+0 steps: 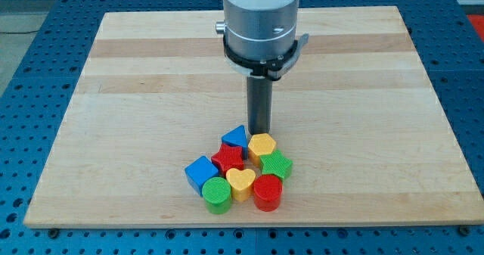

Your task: Move the red circle to the top right corner of the board

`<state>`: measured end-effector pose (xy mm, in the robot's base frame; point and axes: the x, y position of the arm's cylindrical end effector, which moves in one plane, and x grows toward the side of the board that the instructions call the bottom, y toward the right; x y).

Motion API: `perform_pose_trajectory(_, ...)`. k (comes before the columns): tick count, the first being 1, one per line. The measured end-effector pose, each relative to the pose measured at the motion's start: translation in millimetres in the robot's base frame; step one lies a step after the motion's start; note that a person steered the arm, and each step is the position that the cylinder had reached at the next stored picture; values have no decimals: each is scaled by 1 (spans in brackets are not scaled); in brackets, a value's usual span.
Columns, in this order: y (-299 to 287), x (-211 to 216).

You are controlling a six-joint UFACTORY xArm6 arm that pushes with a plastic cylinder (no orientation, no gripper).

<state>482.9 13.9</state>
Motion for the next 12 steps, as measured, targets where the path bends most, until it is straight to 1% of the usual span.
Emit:
perform_pose_trajectory(1, 57, -7)
perform_pose_trajectory(2, 89, 25)
perform_pose_trajectory(3, 93, 86)
perform_pose_trajectory(4, 66, 134)
perform_pose_trajectory(8, 39, 136)
perform_pose_trajectory(9, -6, 136)
perform_pose_trajectory(10, -13, 136)
perform_pose_trajectory(11, -22, 131)
perform_pose_trajectory(12, -25, 103)
